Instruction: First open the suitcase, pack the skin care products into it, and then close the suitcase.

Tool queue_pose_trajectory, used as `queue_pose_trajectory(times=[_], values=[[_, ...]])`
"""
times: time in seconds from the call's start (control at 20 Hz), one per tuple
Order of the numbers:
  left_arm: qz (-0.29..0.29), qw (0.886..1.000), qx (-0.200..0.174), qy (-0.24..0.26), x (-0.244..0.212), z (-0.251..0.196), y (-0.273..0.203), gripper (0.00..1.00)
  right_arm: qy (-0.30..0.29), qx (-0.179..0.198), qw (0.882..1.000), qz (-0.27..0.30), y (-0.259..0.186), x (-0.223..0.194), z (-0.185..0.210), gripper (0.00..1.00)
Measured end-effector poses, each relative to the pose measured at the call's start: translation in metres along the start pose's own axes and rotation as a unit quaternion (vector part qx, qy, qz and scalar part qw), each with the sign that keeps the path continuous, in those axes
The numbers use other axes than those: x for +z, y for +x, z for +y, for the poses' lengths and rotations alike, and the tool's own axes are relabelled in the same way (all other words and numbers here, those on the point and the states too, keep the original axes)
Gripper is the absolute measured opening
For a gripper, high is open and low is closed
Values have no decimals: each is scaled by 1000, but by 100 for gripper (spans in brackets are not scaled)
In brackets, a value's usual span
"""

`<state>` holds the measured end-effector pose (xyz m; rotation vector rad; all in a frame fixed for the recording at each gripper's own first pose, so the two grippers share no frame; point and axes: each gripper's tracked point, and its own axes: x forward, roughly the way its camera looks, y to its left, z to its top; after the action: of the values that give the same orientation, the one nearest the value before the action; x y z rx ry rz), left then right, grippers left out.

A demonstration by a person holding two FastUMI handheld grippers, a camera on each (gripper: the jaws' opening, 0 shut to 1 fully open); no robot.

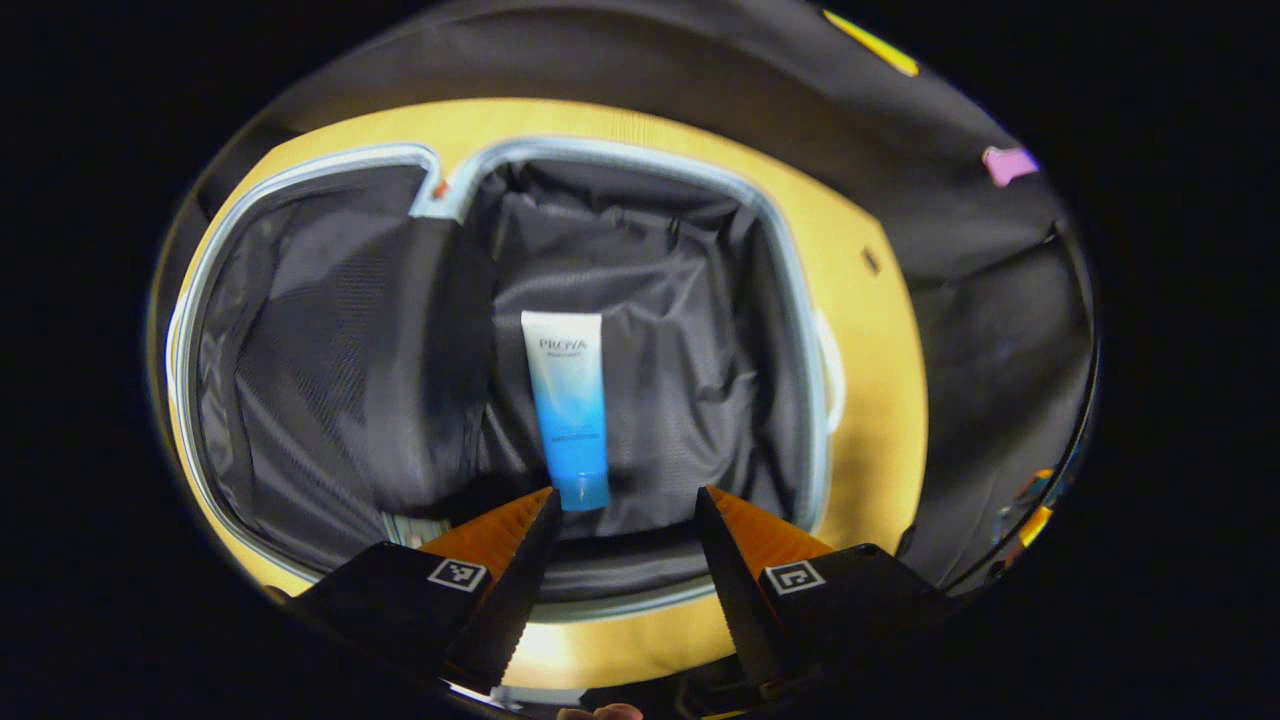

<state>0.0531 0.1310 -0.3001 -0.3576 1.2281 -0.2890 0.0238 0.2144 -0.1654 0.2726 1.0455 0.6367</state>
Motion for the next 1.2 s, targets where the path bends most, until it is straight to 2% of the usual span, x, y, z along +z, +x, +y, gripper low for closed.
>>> queue_pose_trajectory(times=[0.1, 0.15, 0.2, 0.35, 0.4, 0.5, 0.6, 0.65, 0.75, 0.95, 1.2], values=[[-98, 995, -3, -7, 10, 3, -41, 95, 12, 7, 999, 47, 44, 2, 16, 30], [-143, 990, 13, -7, 6, 3, -72, 99, 23, 6, 997, 73, 69, 0, 19, 32], [-182, 983, 35, -9, 3, 13, -98, 99, 27, -1, 995, 100, 90, -3, 18, 33], [-250, 965, 64, -37, -36, 23, -152, 99, 38, -39, 984, 169, 149, -16, 8, 33], [-265, 961, 74, -40, -50, 26, -168, 99, 53, -53, 980, 187, 168, -22, 6, 30], [-293, 949, 116, -9, -70, 30, -187, 99, 93, -75, 967, 227, 198, -35, -1, 33], [-299, 938, 169, 45, -85, 45, -201, 99, 133, -104, 950, 262, 222, -51, -10, 33], [-288, 937, 186, 70, -97, 54, -201, 99, 149, -117, 943, 274, 230, -56, -14, 33], [-249, 942, 206, 90, -125, 69, -196, 99, 179, -140, 932, 281, 242, -61, -22, 33], [-235, 952, 191, 54, -145, 81, -210, 98, 213, -169, 922, 275, 257, -62, -36, 33], [-270, 945, 186, -4, -127, 100, -230, 98, 191, -198, 920, 279, 259, -66, -40, 35]])
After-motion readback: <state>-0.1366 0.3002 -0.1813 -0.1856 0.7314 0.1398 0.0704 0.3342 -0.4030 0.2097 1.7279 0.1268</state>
